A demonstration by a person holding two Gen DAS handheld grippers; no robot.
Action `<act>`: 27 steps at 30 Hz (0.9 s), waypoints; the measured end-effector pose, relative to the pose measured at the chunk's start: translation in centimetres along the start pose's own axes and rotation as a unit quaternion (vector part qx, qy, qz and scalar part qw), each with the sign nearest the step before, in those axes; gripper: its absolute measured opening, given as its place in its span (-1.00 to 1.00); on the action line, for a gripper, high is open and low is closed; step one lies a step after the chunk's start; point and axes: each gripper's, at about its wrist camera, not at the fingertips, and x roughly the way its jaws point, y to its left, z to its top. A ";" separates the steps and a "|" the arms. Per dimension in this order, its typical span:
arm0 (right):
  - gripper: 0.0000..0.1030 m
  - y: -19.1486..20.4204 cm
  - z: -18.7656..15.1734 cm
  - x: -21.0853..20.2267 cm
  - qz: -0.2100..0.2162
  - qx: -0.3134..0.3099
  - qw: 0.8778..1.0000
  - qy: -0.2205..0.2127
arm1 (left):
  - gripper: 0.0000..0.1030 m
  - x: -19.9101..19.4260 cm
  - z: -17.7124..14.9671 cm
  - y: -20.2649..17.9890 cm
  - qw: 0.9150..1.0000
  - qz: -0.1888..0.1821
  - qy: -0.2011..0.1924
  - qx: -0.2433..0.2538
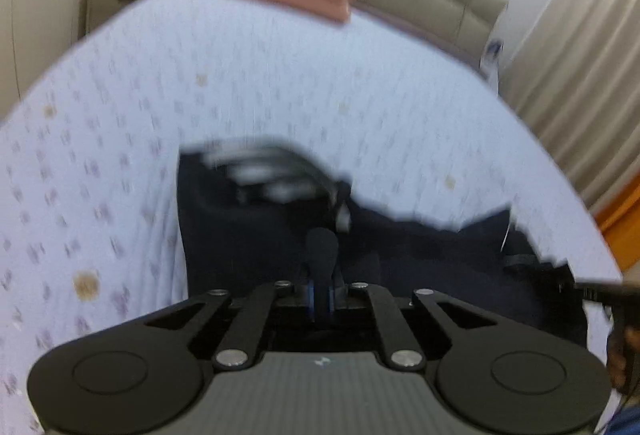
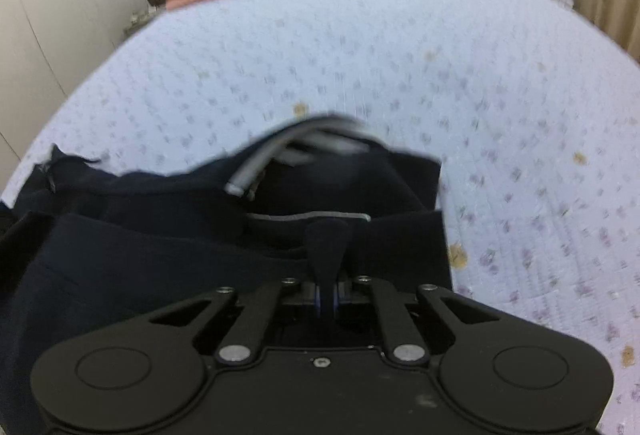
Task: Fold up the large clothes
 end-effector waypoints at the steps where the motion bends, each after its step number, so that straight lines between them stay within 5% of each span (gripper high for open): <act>1: -0.86 0.3 0.1 -1.3 -0.007 -0.005 1.000 -0.016 | -0.87 -0.9 0.6 0.2 1.000 -0.004 -0.017 -0.011; 8: -0.88 0.0 6.1 -8.2 -0.024 -0.003 0.990 -0.138 | -0.87 -4.5 6.7 0.6 0.993 -0.016 -0.118 -0.009; 12: -0.89 -0.3 10.1 -3.7 -0.027 0.004 0.989 -0.148 | -0.86 -0.5 8.6 1.4 0.991 0.017 -0.134 0.006; 16: -0.82 0.3 9.7 4.8 -0.061 0.013 0.995 -0.081 | -0.78 7.2 6.7 2.5 0.990 0.116 -0.072 0.029; 20: 0.02 0.0 7.8 10.2 -0.108 0.029 0.994 -0.001 | -0.45 10.2 4.2 3.1 0.987 0.154 -0.036 0.037; 22: 0.26 -0.7 7.6 8.9 -0.108 0.049 0.993 -0.011 | -0.35 9.2 4.1 2.8 0.986 0.156 -0.044 0.045; 27: 0.43 0.8 8.0 0.2 -0.111 0.043 0.989 -0.090 | -0.04 4.7 4.5 1.8 0.976 0.196 -0.081 0.040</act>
